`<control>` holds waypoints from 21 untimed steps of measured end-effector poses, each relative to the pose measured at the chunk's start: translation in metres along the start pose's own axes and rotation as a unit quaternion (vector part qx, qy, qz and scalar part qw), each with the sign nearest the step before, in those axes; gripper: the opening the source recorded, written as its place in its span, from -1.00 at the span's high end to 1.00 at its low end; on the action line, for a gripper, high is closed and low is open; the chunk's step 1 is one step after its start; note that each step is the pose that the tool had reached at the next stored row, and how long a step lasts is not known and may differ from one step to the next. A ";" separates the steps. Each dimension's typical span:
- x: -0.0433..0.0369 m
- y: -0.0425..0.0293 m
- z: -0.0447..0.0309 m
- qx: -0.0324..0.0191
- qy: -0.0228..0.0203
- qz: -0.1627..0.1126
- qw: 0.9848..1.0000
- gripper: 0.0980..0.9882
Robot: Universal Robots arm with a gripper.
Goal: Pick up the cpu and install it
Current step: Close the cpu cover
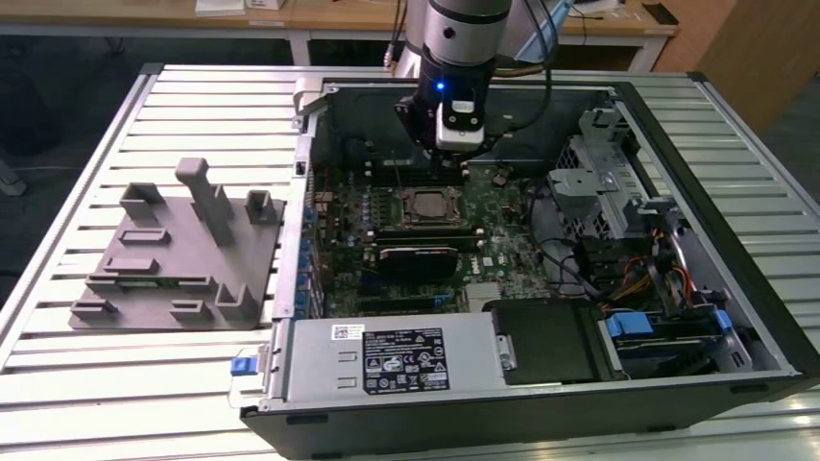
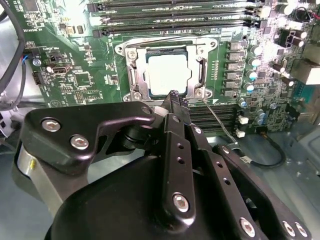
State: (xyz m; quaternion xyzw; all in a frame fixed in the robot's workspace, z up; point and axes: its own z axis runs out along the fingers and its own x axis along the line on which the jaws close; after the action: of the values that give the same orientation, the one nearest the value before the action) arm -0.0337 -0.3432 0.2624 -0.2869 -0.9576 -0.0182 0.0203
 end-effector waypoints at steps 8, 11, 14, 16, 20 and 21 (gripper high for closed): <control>0.0000 0.0000 0.0000 0.001 0.000 -0.021 1.000 0.98; 0.0000 0.0000 0.0000 0.001 0.001 -0.028 1.000 0.98; 0.0000 0.0000 0.0000 0.002 0.001 -0.035 0.999 0.98; 0.0000 0.0000 0.0000 0.002 0.001 -0.040 0.999 0.98; 0.0000 0.0000 0.0000 0.002 0.001 -0.050 0.999 0.98; 0.0000 0.0000 0.0000 0.003 0.001 -0.052 0.999 0.98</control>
State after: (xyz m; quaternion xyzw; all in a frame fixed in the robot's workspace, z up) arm -0.0337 -0.3432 0.2624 -0.2365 -0.9712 -0.0171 0.0213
